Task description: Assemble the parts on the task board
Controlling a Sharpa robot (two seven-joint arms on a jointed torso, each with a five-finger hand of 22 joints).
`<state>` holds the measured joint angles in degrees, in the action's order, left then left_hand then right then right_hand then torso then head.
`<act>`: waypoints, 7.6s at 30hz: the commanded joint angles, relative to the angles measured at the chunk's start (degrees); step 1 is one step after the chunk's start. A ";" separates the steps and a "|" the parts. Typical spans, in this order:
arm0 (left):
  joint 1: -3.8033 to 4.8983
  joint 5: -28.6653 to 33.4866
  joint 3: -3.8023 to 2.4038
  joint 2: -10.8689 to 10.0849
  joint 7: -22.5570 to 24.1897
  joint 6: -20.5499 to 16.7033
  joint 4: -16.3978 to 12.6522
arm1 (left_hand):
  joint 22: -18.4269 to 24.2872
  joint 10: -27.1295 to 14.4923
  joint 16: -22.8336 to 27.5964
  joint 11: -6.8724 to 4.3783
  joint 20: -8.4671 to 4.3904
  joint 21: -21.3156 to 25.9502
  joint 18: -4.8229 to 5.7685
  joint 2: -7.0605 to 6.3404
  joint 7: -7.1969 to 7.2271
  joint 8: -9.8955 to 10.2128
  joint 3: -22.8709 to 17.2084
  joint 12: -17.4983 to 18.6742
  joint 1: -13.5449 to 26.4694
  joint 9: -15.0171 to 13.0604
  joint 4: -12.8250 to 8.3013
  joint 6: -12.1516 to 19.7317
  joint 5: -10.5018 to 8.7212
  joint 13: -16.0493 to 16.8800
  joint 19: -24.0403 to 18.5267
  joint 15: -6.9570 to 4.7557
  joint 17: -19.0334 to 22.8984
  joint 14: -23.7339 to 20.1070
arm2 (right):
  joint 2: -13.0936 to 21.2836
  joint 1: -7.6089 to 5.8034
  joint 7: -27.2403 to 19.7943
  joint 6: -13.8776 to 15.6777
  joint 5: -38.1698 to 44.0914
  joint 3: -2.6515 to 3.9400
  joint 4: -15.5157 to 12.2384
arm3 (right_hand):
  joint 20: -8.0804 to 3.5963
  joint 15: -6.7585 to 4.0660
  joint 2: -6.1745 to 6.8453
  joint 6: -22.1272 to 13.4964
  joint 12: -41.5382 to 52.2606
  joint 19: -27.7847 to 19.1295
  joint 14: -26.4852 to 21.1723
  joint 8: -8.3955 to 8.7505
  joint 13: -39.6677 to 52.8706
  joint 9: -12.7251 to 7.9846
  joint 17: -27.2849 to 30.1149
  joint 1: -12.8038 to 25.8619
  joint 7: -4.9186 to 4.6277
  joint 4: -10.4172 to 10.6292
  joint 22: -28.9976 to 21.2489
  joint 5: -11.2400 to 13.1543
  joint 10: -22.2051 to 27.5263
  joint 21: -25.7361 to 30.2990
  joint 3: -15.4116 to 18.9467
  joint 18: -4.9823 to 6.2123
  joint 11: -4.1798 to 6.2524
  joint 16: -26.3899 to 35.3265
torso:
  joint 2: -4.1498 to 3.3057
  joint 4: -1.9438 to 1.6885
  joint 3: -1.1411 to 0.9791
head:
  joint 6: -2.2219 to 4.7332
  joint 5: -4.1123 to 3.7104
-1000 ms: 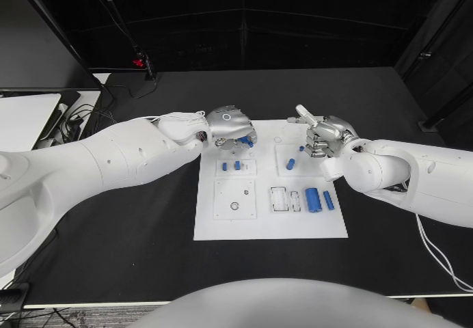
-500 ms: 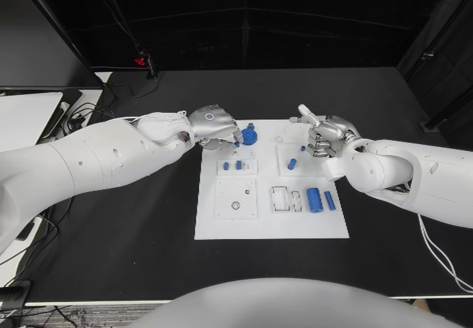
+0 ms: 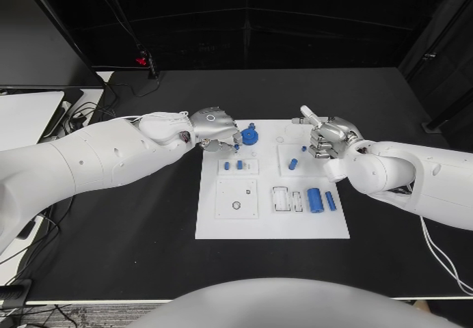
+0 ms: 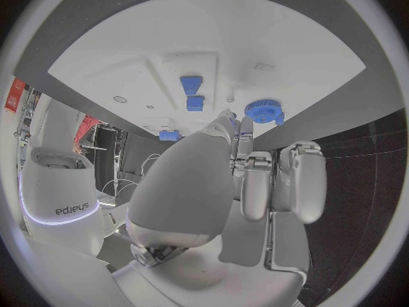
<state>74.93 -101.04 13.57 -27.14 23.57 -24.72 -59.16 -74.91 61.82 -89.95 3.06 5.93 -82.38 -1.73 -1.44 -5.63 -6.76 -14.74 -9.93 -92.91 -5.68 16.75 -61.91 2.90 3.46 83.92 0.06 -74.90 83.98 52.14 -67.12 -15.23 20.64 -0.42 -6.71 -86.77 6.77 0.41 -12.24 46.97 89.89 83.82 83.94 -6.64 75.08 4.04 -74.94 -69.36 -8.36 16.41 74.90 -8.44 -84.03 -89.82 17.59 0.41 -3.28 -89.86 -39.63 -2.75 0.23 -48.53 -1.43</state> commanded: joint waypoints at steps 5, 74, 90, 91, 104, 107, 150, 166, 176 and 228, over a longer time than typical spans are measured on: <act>0.05 0.06 -0.04 0.19 -0.41 2.64 0.26 | -11.96 0.06 -0.05 0.32 -0.22 0.09 -0.24 -0.03 -0.25 0.36 -0.45 0.32 0.58 -0.06 -0.04 -0.37 0.22 -0.05 1.55 0.23 -15.10 6.02 | 0.04 -0.05 -0.49 -0.18 0.12 0.03 -0.20 | 0.38 0.38 -0.29 0.31 0.11 6.18 6.06 -0.20 14.92 -0.07 -15.06 -0.45 -0.25 -0.05 15.10 -0.31 -5.97 -0.18 0.23 -0.41 -0.54 -0.14 | -0.02 -0.07 -0.07 | -0.10 0.08; -0.63 0.05 -0.03 2.63 -0.93 8.90 3.77 | -10.98 0.86 -0.05 0.66 -0.08 2.69 -0.86 -0.18 -0.66 0.54 -1.16 0.90 0.94 -0.03 -0.07 -0.66 0.15 0.02 0.10 0.45 -15.10 6.02 | -0.07 -0.03 -0.76 -0.30 0.12 0.03 -0.14 | 0.43 0.44 -0.33 0.68 0.11 6.18 6.06 -0.40 14.92 -0.01 -15.06 -0.57 -0.25 -0.01 15.10 -0.46 -5.97 -0.18 0.25 -0.41 -0.65 -0.14 | 0.01 0.00 -0.03 | -0.68 -0.29; -0.62 0.05 -0.03 2.87 -1.52 10.23 4.62 | -11.23 0.35 -0.05 2.62 1.30 2.46 -0.72 -3.39 -2.50 3.01 -0.87 2.43 2.02 1.71 -0.03 6.82 0.01 0.13 0.39 2.14 -15.10 6.02 | -0.06 -0.02 -0.79 -0.20 0.12 0.03 -0.25 | 0.47 0.48 -0.36 0.73 0.11 6.18 6.06 -0.42 14.92 -0.02 -15.06 -0.63 -0.28 0.01 15.10 -0.49 -5.97 -0.18 0.25 -0.41 -0.69 -0.14 | -0.01 0.00 -0.01 | -0.67 -0.30; -0.62 0.05 -0.03 2.85 -1.56 10.05 4.60 | -11.31 0.42 -0.05 2.63 1.33 2.27 -0.68 -3.59 -2.62 2.99 -0.71 2.44 2.37 1.75 -0.01 7.10 0.01 0.12 0.52 2.14 -15.10 6.02 | -0.07 -0.02 -0.80 -0.20 0.12 0.03 -0.27 | 0.47 0.48 -0.36 0.73 0.11 6.18 6.06 -0.42 14.92 -0.02 -15.06 -0.63 -0.28 0.01 15.10 -0.49 -5.97 -0.18 0.25 -0.41 -0.69 -0.14 | -0.01 0.03 -0.01 | -0.65 -0.26; -0.62 0.03 -0.03 2.39 -2.94 3.66 4.62 | -11.21 1.00 -0.05 2.94 1.56 2.80 -0.81 -4.51 -3.65 2.80 0.05 2.49 4.27 1.86 -0.03 8.73 0.00 0.10 0.29 2.35 -15.10 6.02 | -0.04 -0.02 -0.68 -0.35 0.12 0.03 -0.28 | 0.47 0.49 -0.37 0.74 0.11 6.18 6.06 -0.42 14.92 -0.02 -15.06 -0.63 -0.29 0.01 15.10 -0.49 -5.97 -0.18 0.25 -0.41 -0.69 -0.14 | -0.01 -0.06 0.00 | -0.64 -0.38; -0.62 0.02 -0.04 1.99 -3.47 0.96 4.68 | -11.15 0.97 -0.05 3.08 1.67 3.07 -0.87 -4.96 -3.86 2.92 0.52 2.58 5.16 1.94 -0.03 9.72 0.00 0.11 0.15 2.46 -15.10 6.02 | 0.00 -0.02 -0.69 -0.33 0.12 0.03 -0.27 | 0.47 0.49 -0.37 0.74 0.11 6.18 6.06 -0.42 14.92 -0.02 -15.06 -0.63 -0.29 0.01 15.10 -0.49 -5.97 -0.18 0.25 -0.41 -0.69 -0.14 | 0.03 -0.05 0.01 | -0.54 -0.38; -0.55 93.85 0.00 -13.77 19.57 1.32 -15.89 | 26.29 -22.15 67.41 9.92 10.63 79.01 -2.66 -13.37 -9.00 2.20 26.23 5.40 31.31 1.75 0.63 24.38 13.22 0.50 -59.56 12.37 51.04 -63.12 | 3.60 -5.01 8.97 4.53 66.84 0.15 2.81 | 2.42 2.57 4.05 3.46 -65.24 6.18 6.06 -1.63 -59.07 0.01 -15.06 -22.53 0.02 -1.72 15.10 5.67 36.24 -0.18 -2.90 -0.41 -3.82 -0.14 | -0.01 -0.09 0.00 | 1.29 0.33; -0.91 98.17 0.01 -14.21 21.80 3.25 -18.50 | 37.22 -27.87 64.96 10.83 10.25 79.34 -5.02 -9.62 -10.18 -1.51 23.04 1.59 30.91 0.42 0.54 28.53 10.07 2.30 -64.38 13.14 51.25 -69.10 | 0.42 -4.79 19.94 -0.58 85.28 0.11 4.31 | 1.86 1.89 6.50 4.37 -71.02 6.18 6.06 -0.43 -65.68 -0.16 -15.06 -25.41 -0.23 -1.13 15.10 5.75 34.00 -0.18 -3.85 -0.41 -2.95 -0.14 | -0.02 -0.05 0.05 | 2.37 -2.76; -1.02 98.52 0.01 -15.08 21.77 3.13 -18.69 | 38.24 -29.56 62.65 11.47 10.79 79.11 -4.22 -8.66 -10.88 -4.43 22.23 -1.90 30.91 -0.32 0.52 30.46 8.92 3.44 -63.29 13.89 51.63 -70.01 | -0.87 -4.56 21.74 -3.29 87.21 0.10 4.78 | 1.25 1.21 8.00 4.62 -72.26 6.18 6.06 -0.06 -67.03 -0.16 -15.06 -25.07 -0.21 -0.51 15.10 5.76 34.13 -0.18 -4.02 -0.41 -2.56 -0.14 | -0.02 -0.09 0.00 | 2.42 -2.70; -1.03 98.57 0.02 -15.70 19.93 2.65 -18.73 | 40.53 -37.85 52.95 11.81 10.67 78.58 -3.52 -1.05 -11.23 -19.60 17.68 -17.96 28.31 -2.30 0.19 38.89 8.87 5.24 -57.12 14.52 58.19 -72.36 | -4.05 -3.83 29.98 -12.63 94.80 0.09 5.14 | -0.61 -0.43 9.01 11.03 -75.85 6.18 6.06 -0.57 -71.61 0.24 -15.06 -27.40 1.80 0.17 15.10 5.75 22.33 -0.18 -9.70 -0.41 -0.34 -0.14 | 0.00 0.01 0.01 | 1.07 -2.64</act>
<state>73.82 -2.64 13.64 -42.84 38.89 -22.24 -77.84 -34.43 24.35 -36.70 14.72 16.47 -3.61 -6.18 -2.98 -8.83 -26.18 3.22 -27.69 -64.50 -7.94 17.02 -23.44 11.55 8.79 26.52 14.71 -16.76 12.02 48.14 -71.02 13.92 9.56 93.93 -6.53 -81.43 6.56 0.48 -3.19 57.75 14.31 83.84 84.05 -7.03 3.41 4.22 -74.91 -96.22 -6.53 16.64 74.90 -2.82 -61.38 -89.81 8.24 0.43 -3.65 -89.86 -39.63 -2.76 0.24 -47.41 -4.11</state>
